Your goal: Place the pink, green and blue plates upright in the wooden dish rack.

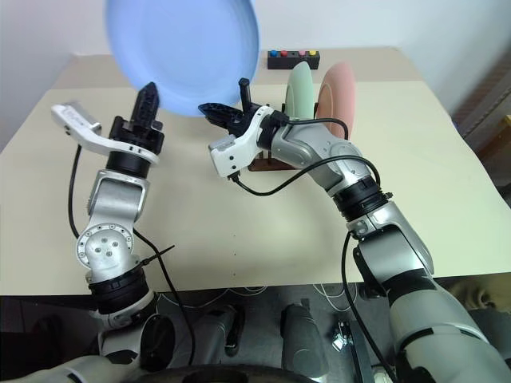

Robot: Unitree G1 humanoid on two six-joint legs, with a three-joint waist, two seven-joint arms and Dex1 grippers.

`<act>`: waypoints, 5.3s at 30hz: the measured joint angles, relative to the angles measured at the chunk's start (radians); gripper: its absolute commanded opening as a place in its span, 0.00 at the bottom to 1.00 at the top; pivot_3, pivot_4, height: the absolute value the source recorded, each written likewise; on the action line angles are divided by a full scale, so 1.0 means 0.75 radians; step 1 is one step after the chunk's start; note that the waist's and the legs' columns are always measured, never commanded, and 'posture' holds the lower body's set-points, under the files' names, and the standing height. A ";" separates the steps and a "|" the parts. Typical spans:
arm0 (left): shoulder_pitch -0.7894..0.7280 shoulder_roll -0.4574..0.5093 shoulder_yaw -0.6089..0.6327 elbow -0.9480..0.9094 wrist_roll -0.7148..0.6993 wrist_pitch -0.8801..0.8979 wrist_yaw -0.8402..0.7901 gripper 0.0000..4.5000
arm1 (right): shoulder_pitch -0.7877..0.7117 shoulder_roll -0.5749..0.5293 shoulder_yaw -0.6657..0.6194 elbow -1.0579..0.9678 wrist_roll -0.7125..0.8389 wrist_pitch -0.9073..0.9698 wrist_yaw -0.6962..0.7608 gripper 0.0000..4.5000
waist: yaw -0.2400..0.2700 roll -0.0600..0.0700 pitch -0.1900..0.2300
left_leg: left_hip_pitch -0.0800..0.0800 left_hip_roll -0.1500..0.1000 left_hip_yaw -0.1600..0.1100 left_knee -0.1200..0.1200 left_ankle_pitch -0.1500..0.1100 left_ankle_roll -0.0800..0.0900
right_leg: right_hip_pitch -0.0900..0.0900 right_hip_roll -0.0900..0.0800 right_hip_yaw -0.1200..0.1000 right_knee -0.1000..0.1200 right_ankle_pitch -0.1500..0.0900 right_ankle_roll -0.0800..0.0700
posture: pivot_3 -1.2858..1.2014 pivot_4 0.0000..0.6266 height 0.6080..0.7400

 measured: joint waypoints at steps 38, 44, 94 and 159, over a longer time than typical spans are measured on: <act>0.302 1.119 0.065 0.055 0.020 0.105 -1.009 0.98 | -0.060 0.274 -0.935 -0.322 2.426 1.744 0.149 0.00 | -0.012 0.010 0.004 | 0.003 0.022 0.003 -0.025 0.000 -0.002 | -0.007 0.012 0.000 -0.017 0.012 -0.019 | 0.52 0.24 1.00; 0.400 1.141 0.099 0.028 0.032 0.054 -1.162 0.98 | 0.051 0.304 -0.922 -0.416 2.442 1.809 0.064 0.00 | -0.010 0.010 0.004 | 0.003 0.022 0.004 -0.025 0.000 -0.002 | -0.006 0.012 0.000 -0.018 0.012 -0.019 | 0.52 0.24 1.00; 0.428 1.126 0.168 0.019 0.100 -0.043 -1.214 0.98 | 0.095 0.378 -1.017 -0.345 2.489 1.855 -0.154 0.00 | -0.011 0.011 0.004 | 0.003 0.023 0.005 -0.025 0.000 -0.002 | -0.006 0.013 0.000 -0.018 0.013 -0.020 | 0.52 0.24 1.00; 0.533 1.197 0.146 0.184 0.285 -0.161 -1.451 1.00 | 0.525 -0.391 -0.755 -0.561 1.970 1.369 1.284 0.99 | -0.001 0.012 0.004 | 0.003 0.025 0.006 -0.023 -0.001 -0.001 | -0.002 0.012 -0.001 -0.023 0.012 -0.021 | 0.52 0.24 1.00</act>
